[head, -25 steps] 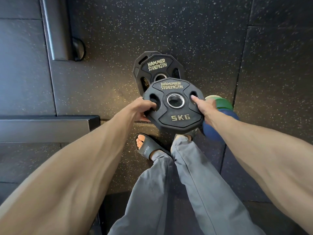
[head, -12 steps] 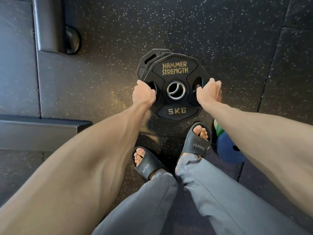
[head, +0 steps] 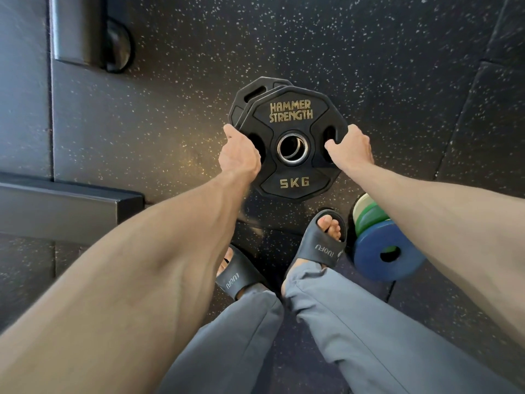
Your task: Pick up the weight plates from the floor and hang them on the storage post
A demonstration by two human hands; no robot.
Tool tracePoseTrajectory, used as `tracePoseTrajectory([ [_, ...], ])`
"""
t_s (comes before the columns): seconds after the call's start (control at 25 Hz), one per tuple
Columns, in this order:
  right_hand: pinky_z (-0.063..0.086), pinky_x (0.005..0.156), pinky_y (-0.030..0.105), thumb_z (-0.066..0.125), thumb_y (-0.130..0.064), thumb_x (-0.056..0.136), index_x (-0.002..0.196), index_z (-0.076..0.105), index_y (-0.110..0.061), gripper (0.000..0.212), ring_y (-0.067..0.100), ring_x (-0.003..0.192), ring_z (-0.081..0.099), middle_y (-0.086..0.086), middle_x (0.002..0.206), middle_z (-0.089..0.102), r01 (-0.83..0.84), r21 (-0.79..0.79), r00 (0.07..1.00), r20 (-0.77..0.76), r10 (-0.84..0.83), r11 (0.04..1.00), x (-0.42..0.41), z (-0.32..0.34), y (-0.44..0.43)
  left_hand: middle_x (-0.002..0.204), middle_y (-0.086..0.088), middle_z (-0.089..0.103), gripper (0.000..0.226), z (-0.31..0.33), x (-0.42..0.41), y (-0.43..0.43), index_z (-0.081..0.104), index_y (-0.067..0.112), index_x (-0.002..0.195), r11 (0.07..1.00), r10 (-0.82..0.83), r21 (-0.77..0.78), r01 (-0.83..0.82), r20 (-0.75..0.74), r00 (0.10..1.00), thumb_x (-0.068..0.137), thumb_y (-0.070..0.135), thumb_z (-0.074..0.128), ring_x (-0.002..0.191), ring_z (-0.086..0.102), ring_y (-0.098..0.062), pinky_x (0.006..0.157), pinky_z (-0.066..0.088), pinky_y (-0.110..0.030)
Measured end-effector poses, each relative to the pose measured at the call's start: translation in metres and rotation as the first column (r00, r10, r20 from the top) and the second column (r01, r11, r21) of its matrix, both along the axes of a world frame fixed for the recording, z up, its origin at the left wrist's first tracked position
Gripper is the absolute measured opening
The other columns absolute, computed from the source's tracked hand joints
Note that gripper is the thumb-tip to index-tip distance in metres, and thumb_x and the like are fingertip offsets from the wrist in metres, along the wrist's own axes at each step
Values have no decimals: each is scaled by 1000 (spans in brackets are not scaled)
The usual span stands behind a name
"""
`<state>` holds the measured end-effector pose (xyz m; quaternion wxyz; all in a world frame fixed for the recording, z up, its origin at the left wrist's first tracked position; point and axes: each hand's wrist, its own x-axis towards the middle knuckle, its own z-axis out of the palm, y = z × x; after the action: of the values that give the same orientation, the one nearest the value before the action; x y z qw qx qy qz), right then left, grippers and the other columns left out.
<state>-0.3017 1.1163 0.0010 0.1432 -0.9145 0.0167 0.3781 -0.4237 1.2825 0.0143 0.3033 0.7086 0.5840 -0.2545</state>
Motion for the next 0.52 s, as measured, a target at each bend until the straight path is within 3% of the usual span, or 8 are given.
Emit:
tracePoseTrajectory([
  [0.12,44,82,33,72,-24,85,131,52,-6,53,26,110,56,8,118,59,146,53,987,-75,-142,988,9,-6,7,130,-17,57,71,-11,-6,5,24,4,139,978,194,-75,-196,-28,981,88,21,69,117,57,-40,95,51,-46],
  [0.24,49,97,34,73,-12,84,132,54,-6,51,29,121,57,11,129,60,245,46,969,-56,-242,969,7,-16,16,135,-18,56,60,-27,-10,4,41,1,135,961,254,-106,-257,-42,966,87,23,69,122,57,-37,100,49,-42],
  [0.36,46,108,38,69,-9,87,141,49,-5,57,30,129,54,12,138,56,227,47,974,-5,-227,973,0,-16,16,135,-18,55,51,-30,-13,3,45,2,133,961,263,-97,-260,10,965,89,18,67,125,55,-35,102,46,-40],
  [0.52,43,106,34,61,-5,93,137,49,-2,46,30,129,52,14,141,53,210,14,976,63,-210,978,-17,1,21,129,-17,62,47,-24,-27,13,56,2,127,964,229,-138,-227,2,973,84,19,68,117,61,-33,98,53,-40],
])
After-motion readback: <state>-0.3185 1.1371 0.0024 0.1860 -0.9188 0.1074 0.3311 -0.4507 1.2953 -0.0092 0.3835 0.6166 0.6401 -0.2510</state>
